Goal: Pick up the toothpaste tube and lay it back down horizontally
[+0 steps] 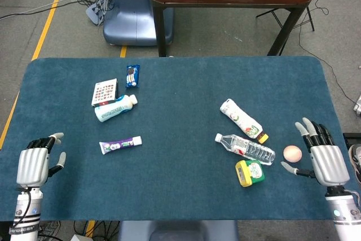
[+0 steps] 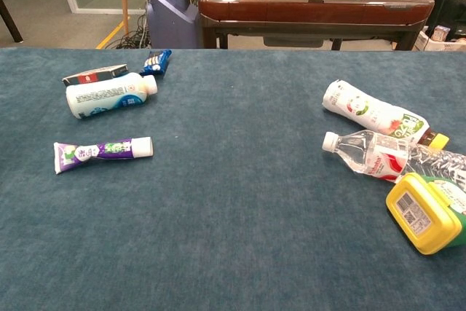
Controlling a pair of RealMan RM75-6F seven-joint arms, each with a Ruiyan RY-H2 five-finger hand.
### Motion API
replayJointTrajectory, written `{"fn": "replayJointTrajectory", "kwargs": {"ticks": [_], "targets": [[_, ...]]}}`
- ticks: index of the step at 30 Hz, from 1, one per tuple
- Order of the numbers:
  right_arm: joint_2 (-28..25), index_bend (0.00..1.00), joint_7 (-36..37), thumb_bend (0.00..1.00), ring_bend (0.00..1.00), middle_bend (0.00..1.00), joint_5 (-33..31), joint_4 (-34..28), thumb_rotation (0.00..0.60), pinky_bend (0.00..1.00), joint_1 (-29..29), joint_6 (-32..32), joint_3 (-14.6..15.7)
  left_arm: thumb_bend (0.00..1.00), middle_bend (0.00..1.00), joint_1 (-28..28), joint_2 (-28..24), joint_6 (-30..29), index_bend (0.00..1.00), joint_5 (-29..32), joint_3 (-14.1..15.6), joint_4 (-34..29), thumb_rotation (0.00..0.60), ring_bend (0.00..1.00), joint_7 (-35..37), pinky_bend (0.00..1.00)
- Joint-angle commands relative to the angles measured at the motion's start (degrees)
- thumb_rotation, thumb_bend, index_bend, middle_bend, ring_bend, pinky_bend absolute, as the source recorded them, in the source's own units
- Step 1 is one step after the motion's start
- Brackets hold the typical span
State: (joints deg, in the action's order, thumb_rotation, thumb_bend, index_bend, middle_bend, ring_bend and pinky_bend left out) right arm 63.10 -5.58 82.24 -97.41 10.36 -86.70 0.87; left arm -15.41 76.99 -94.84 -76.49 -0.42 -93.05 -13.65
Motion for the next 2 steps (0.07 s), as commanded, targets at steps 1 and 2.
{"fn": "replayJointTrajectory", "kwargs": {"ticks": [1,2], "targets": [[0.87,0.0,0.52,0.0,0.0,0.0,0.01,0.76,0.358,0.0,-1.95,-1.33,0.6,0.36,0.41,1.35,-0.19,-0.63,0.28,-1.42,1.03,-1.16,0.6,0.35,-1.7,0.32],[1.03,0.0,0.78,0.0,0.0,0.0,-0.02,1.01,0.358,0.0,-2.4,-1.54,0.55,0.36,0.41,1.69,-0.32,-0.44,0.28,-1.64,1.2,-1.58,0.6,0.35,-2.28,0.32]]}}
